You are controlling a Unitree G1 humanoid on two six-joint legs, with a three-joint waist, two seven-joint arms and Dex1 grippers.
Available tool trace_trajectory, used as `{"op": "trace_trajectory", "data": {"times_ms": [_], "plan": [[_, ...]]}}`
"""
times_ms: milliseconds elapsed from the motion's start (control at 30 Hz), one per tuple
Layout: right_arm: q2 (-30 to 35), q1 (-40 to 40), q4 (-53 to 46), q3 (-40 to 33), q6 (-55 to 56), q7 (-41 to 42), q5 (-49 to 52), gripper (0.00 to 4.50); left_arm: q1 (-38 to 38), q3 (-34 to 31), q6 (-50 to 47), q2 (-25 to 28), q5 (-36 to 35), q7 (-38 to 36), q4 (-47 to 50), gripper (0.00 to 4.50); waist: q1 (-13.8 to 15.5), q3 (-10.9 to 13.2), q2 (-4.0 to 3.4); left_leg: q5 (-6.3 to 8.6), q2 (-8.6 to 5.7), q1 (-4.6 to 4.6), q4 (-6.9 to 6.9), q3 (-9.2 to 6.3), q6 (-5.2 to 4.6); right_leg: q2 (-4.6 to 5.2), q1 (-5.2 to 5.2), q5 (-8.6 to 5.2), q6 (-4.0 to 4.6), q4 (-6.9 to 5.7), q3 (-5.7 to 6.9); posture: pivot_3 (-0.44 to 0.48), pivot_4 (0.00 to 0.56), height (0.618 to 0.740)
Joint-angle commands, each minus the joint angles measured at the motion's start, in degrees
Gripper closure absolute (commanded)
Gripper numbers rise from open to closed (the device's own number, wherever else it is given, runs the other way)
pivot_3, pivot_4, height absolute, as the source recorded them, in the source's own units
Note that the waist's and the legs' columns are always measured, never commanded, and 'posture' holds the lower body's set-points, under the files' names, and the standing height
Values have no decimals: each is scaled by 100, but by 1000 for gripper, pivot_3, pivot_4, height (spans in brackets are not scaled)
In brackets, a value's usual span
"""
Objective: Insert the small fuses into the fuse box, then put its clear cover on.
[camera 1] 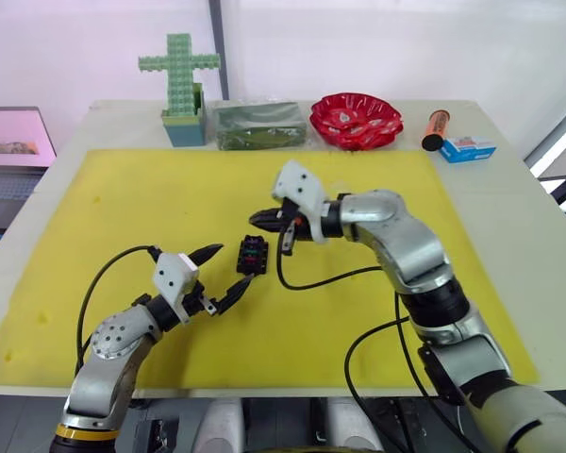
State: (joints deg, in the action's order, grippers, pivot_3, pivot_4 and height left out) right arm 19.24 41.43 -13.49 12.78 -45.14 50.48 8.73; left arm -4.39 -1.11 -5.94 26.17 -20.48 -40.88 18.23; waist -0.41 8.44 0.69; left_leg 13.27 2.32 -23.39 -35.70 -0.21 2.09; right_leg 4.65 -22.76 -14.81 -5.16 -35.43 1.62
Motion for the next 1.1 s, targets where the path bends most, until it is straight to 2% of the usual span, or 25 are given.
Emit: {"op": "trace_trajectory", "data": {"times_ms": [33,100,133,200,333,467,567,667,733,867,967,1100], "plan": [[503,-520,-425,-394,252,-280,-89,4467,52,-208,34,159,-189,-175,199,0,6,1,-1,0,0,0,0,1,0,1,1,-1,2,2,0,0,150,740],[684,-806,-578,-732,60,-178,294,4467,77,-261,36,230,-236,-234,186,0,-13,2,-3,0,-1,-1,0,3,0,2,1,-2,4,9,-1,0,150,740],[852,-1062,-700,-1205,-342,-55,686,4152,93,-280,67,268,-239,-279,161,0,-15,4,-5,0,-1,-1,0,5,0,2,-1,-2,5,9,-3,0,150,740],[1219,-1489,-869,-1751,-756,135,1141,3826,105,-300,93,307,-258,-333,135,0,3,5,-7,0,0,-2,2,3,0,1,0,-2,4,9,-1,0,150,740],[1979,-2348,-828,-2320,-644,353,1377,2425,66,-312,96,312,-277,-383,146,0,24,6,-7,1,0,-2,4,4,-1,1,2,-3,5,17,-2,0,150,740],[2128,-2556,-769,-2701,-953,240,1799,1010,20,-351,94,321,-285,-423,154,0,-29,6,-8,1,5,2,3,9,-1,-2,1,-12,21,18,-3,0,150,740],[2126,-2585,-729,-2703,-1215,94,1984,27,-3,-361,96,326,-286,-438,166,0,-11,6,-8,1,6,2,4,8,-1,-4,1,-13,23,17,-2,0,150,740],[1940,-2406,-735,-2599,-1451,-142,2216,27,-9,-359,107,327,-280,-433,174,0,1,6,-8,1,5,-1,3,8,-1,-3,1,-14,23,19,-3,0,150,740],[1546,-2128,-711,-2595,-1884,-405,2576,27,-20,-346,105,316,-273,-415,208,0,-1,6,-7,1,5,-1,1,8,-1,-3,2,-14,23,19,-3,0,150,740],[25,-1434,-342,-3378,-3224,-1483,3411,27,-56,-326,116,301,-255,-392,252,0,-27,5,-5,1,5,-1,4,5,-1,-4,2,-13,23,19,-2,0,150,740],[-946,-1194,-291,-3870,-3845,-2216,3648,27,-55,-308,129,293,-226,-371,269,0,-4,6,-8,1,9,0,7,1,-1,-9,-3,-12,22,2,-2,0,150,740],[-1521,-943,2,-4190,-4007,-2845,3647,27,-27,-230,116,249,-183,-322,300,0,29,9,-12,1,4,-2,8,1,-1,-3,-3,-12,22,-1,-1,0,150,740]]}}
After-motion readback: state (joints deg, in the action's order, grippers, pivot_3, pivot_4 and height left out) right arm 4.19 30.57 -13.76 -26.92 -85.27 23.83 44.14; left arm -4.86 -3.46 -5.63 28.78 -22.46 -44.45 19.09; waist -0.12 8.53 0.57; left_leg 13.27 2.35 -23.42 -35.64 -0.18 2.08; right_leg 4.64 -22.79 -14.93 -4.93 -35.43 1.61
